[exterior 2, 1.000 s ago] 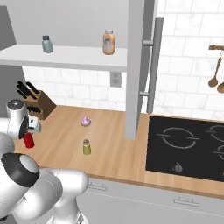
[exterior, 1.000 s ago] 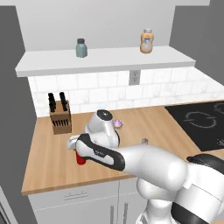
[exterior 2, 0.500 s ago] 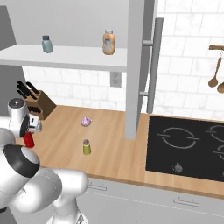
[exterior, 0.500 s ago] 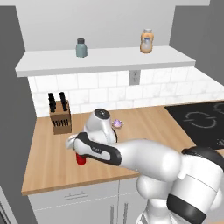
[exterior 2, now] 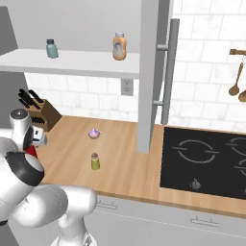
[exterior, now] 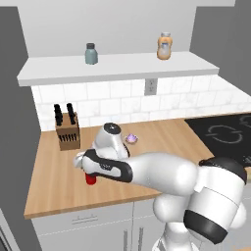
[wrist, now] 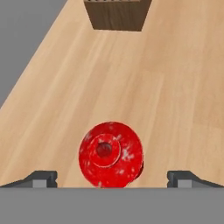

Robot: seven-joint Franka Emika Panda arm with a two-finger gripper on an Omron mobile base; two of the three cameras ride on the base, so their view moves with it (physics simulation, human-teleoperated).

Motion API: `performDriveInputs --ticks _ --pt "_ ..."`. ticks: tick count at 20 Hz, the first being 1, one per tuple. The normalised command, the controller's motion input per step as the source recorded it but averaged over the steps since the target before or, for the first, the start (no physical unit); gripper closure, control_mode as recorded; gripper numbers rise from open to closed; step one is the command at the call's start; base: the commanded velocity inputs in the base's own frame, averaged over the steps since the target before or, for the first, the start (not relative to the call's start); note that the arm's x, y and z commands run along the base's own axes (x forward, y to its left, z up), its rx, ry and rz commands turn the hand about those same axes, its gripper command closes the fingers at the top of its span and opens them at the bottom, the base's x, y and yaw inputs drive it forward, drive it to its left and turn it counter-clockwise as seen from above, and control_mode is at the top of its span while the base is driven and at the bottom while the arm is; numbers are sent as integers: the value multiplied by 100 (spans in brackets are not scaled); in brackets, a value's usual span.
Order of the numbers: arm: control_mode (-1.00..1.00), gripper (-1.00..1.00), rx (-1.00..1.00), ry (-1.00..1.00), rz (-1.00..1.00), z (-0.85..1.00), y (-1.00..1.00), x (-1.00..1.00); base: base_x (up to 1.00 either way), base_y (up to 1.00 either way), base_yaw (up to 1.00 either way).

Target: Put the shaker and condiment bottle from the counter next to their counterparts in the cabinet.

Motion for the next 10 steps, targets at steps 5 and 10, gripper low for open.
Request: performDriveInputs --ticks 5,10 --pt "-100 -100 -1 3 0 -14 1 13 0 0 0" --pt "-100 -100 -1 5 0 -14 5 16 0 0 0"
